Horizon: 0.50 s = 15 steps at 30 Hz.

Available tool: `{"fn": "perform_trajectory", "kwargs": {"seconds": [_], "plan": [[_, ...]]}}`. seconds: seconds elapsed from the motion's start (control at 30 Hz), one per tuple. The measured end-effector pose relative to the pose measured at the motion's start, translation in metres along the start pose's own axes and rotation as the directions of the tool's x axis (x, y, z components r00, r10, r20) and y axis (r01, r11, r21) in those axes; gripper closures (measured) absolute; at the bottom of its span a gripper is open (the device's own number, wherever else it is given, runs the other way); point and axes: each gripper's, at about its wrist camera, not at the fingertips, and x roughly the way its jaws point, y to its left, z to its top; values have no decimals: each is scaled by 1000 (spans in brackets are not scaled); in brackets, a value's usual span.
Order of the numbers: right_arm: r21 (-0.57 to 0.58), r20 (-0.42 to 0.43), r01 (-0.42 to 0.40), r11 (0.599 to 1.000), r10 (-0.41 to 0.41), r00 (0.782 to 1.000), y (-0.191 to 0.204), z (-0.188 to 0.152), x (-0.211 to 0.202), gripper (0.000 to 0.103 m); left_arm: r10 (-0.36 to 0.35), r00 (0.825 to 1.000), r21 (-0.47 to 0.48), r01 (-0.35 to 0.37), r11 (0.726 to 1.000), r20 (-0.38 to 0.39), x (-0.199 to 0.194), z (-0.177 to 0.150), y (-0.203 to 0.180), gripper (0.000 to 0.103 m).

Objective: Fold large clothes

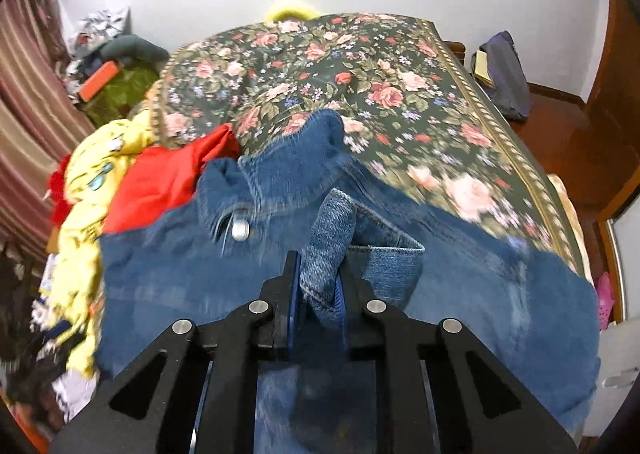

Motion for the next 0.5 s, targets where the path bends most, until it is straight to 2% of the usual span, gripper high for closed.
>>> {"fn": "perform_trajectory", "kwargs": {"seconds": [0.1, 0.13, 0.23, 0.27, 0.3, 0.5], "plan": [[13, -26, -9, 1000, 9, 1000, -19, -34, -13, 89, 12, 1000, 21, -12, 1000, 6, -4, -1, -7, 52], [41, -67, -12, 999, 15, 998, -28, -52, -12, 88, 13, 1000, 25, -13, 1000, 8, -6, -2, -9, 52], [75, -100, -8, 997, 15, 995, -38, -70, -9, 73, 7, 1000, 32, -7, 999, 9, -9, -3, -16, 52], [111, -175, 17, 994, 3, 984, -45, -82, 3, 61, 5, 1000, 37, -5, 999, 8, -10, -4, -19, 52], [126, -182, 6, 992, 18, 983, -46, -82, 5, 56, 4, 1000, 40, -4, 999, 9, -11, -4, -21, 52], [199, -139, -28, 980, 57, 989, -51, -66, 7, 56, 2, 1000, 63, -3, 998, 13, -16, -8, -33, 52]]}}
